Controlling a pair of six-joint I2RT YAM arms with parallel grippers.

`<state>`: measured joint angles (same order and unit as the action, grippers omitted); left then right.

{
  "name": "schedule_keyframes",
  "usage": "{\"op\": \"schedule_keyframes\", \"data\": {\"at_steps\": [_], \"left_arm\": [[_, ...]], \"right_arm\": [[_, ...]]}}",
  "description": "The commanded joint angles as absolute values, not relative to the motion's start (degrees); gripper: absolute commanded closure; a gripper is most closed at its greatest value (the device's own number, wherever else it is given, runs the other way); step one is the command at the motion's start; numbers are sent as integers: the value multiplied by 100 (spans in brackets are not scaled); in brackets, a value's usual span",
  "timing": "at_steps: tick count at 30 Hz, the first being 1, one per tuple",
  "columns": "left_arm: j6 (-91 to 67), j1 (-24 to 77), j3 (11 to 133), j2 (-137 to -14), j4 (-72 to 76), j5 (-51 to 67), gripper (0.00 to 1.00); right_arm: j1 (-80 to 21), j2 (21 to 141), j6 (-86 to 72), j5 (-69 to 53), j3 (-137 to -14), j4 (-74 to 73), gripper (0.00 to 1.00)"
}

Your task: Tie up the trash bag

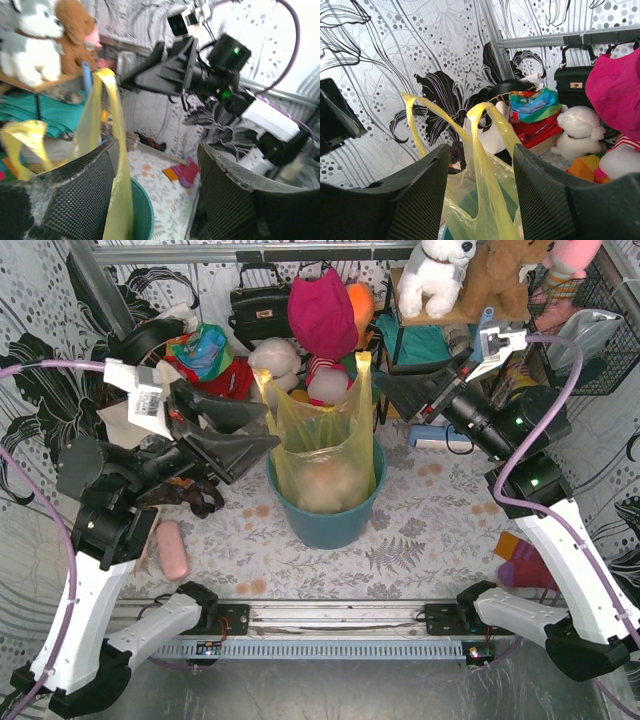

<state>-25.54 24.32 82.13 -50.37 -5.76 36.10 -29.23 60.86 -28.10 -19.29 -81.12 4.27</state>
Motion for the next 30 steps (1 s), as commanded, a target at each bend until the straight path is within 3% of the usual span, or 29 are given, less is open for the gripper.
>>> {"op": "schedule_keyframes", "data": {"at_steps": [1,10,24,30], "left_arm": [[-2898,2416,7959,-5246,-131,4840,28],[-3238,2456,7199,-5316,483,4763,30],[-2811,4355,6703,-5596,1377,1895,35],[-2682,4643,6724,-5805,1752,1143,35]], "right_arm": [[-2921,5958,-2566,-1704,-8207,572,46],[-2926,5922,-2442,-1527,-8229,629,45],[-2926,6487,-2226,-2123,-8948,210,49],[-2924,6626,-2192,-2177,-9077,161,52]]}}
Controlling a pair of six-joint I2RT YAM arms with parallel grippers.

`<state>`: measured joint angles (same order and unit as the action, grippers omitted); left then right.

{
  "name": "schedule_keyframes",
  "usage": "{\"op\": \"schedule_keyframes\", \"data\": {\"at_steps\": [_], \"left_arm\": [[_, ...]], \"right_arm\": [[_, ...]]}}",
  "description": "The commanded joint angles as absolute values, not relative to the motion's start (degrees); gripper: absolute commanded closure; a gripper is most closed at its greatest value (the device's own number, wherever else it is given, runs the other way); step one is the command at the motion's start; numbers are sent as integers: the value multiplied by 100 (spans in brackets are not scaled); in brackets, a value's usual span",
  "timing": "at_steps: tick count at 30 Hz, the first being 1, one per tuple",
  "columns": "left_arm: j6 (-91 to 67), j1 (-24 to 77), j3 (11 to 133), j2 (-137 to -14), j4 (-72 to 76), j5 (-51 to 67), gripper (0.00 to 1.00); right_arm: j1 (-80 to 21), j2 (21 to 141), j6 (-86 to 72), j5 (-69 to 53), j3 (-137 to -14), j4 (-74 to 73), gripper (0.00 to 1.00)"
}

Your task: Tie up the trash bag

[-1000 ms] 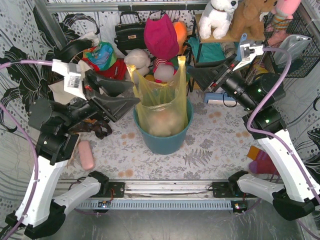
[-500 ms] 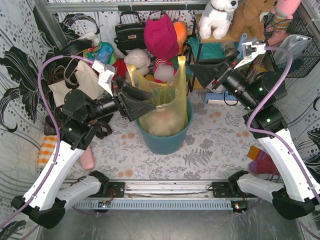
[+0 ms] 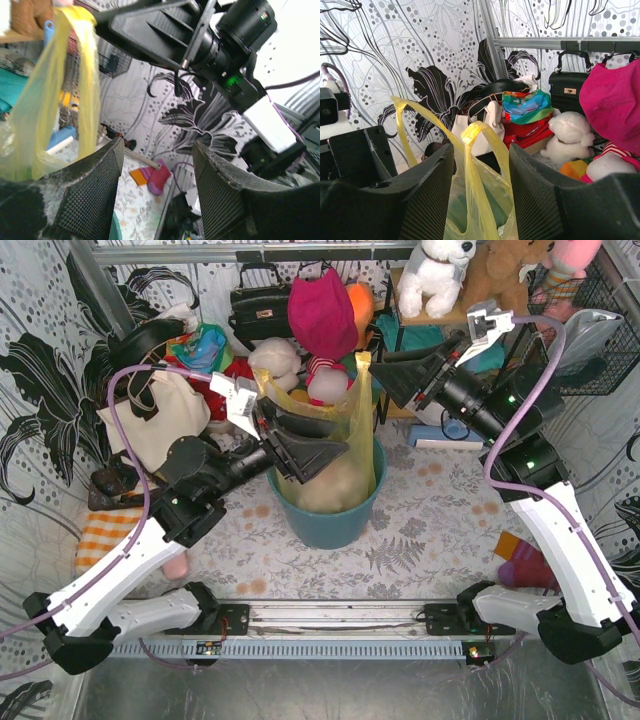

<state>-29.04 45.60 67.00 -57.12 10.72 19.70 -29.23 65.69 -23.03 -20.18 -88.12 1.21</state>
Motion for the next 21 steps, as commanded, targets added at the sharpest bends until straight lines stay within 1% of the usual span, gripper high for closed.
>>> {"op": "schedule_keyframes", "data": {"at_steps": [1,7,14,21], "left_arm": [[-2669,4661,6746,-5847,1790,1082,35],[-2452,4685,6928,-6124,1894,1154,34],[-2309,4685,6979,-6219,1874,1109,33],[-2286,4685,7009,-6268,1903,1108,32]], "right_arm": [[-2926,6658,-2188,-2187,-9116,148,52],[-2922,6889,-2107,-2261,-9429,93,55],[-2924,7117,-1997,-2380,-9749,-73,63],[-2920,7150,-1973,-2413,-9707,-81,64]]}}
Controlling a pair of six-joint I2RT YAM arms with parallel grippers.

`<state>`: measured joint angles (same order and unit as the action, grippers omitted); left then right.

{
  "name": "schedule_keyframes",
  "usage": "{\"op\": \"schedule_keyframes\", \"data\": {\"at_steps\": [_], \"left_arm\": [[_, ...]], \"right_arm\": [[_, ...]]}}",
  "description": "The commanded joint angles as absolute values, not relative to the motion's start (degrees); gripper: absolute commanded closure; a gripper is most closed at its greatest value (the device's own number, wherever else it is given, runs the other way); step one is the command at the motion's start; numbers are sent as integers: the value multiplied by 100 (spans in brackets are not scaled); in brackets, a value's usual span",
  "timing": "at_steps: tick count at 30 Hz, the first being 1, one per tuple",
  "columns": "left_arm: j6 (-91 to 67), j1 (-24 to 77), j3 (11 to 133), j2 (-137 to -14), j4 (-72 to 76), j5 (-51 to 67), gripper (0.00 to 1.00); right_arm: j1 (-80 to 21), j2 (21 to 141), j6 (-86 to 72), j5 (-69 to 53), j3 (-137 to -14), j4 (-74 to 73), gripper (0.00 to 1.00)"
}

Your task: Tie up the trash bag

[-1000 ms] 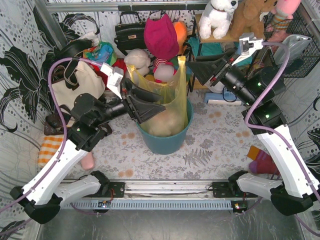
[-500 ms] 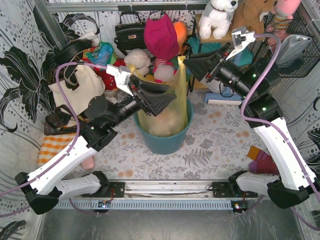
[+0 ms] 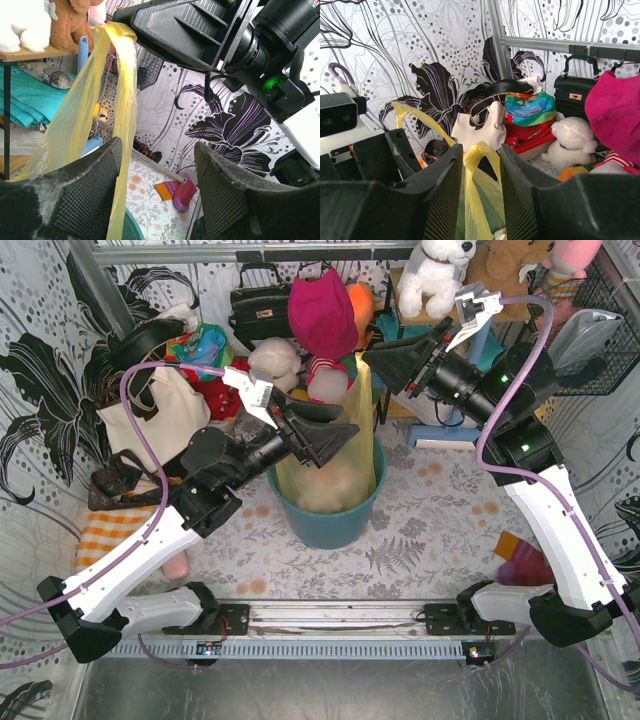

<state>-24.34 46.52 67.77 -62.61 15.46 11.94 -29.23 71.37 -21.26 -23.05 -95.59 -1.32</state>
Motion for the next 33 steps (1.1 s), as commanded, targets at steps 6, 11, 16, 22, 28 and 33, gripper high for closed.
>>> {"op": "schedule_keyframes", "data": {"at_steps": [6,11,16,22,28,33], "left_arm": [[-2323,4684,7047,-6317,1876,1093,32],[-2312,4685,7066,-6324,1846,1079,32],[-2323,4684,7054,-6308,1846,1039,32],[-2362,4685,7022,-6313,1855,1002,32],[-2349,4685,7058,-6320,1853,975,32],[-2363,4685,6981,-6382,2055,765,31]], "right_arm": [[-2924,7087,-1983,-2391,-9562,-24,65],[-2919,7033,-1995,-2358,-9496,16,65],[-2925,7030,-2008,-2367,-9351,44,65],[-2925,7016,-2051,-2395,-9296,68,66],[-2925,6913,-2076,-2325,-9201,182,78],[-2919,6891,-2083,-2303,-9252,182,93]]}}
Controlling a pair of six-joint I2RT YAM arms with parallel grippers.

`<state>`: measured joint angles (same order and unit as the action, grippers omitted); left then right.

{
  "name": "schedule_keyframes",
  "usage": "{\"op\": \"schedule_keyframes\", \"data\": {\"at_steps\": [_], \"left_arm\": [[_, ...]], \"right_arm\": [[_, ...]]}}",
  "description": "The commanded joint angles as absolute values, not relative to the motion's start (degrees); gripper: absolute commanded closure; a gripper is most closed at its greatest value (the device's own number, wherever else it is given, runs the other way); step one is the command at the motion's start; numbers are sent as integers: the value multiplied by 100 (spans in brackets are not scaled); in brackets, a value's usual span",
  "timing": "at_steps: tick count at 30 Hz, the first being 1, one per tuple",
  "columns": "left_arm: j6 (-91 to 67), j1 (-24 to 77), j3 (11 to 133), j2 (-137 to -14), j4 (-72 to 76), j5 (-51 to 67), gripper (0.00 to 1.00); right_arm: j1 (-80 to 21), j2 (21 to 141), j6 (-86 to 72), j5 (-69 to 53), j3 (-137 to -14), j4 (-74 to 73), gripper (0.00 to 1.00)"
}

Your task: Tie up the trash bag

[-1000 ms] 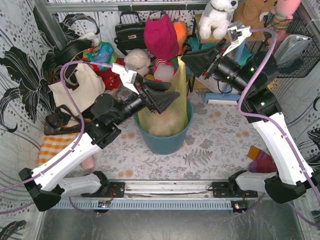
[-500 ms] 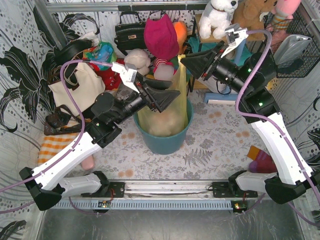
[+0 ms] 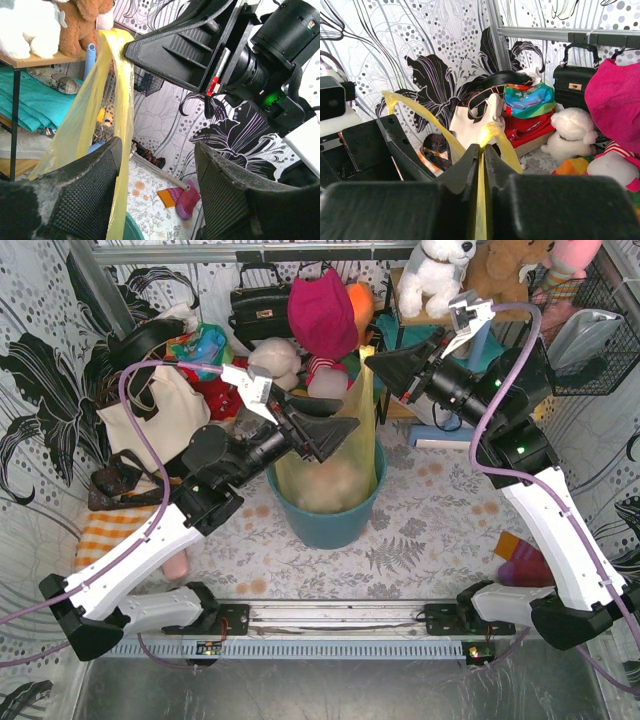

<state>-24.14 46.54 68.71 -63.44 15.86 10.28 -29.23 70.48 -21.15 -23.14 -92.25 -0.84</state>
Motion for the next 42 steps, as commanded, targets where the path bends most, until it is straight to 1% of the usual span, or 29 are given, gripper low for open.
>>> {"op": "schedule_keyframes", "data": {"at_steps": [1,2,3,12,20,25,30,37,42], "left_arm": [[-2362,4685,6965,-6406,2117,736,31],[-2353,4685,6967,-6433,2166,724,31],[-2342,4685,6969,-6474,2219,721,31],[-2078,4685,7288,-6916,2549,677,31],[-1541,4685,7339,-6997,2736,111,31],[-1207,4685,7368,-7078,2843,11,30],[-890,4685,7552,-7327,2938,383,25],[-206,4685,7482,-7509,3350,594,23],[310,4676,7378,-7556,3561,1210,21]], "right_arm": [[-2921,6895,-2079,-2309,-9289,178,96],[-2922,6899,-2073,-2311,-9316,165,99],[-2925,6906,-2067,-2319,-9348,148,100],[-2925,6900,-2061,-2376,-9584,53,100],[-2926,6917,-2098,-2483,-9719,13,100],[-2922,6879,-2140,-2574,-9719,1,100],[-2925,6789,-2186,-2595,-9560,33,100],[-2926,6677,-2240,-2659,-9356,67,100],[-2926,6632,-2257,-2795,-9271,49,100]]}}
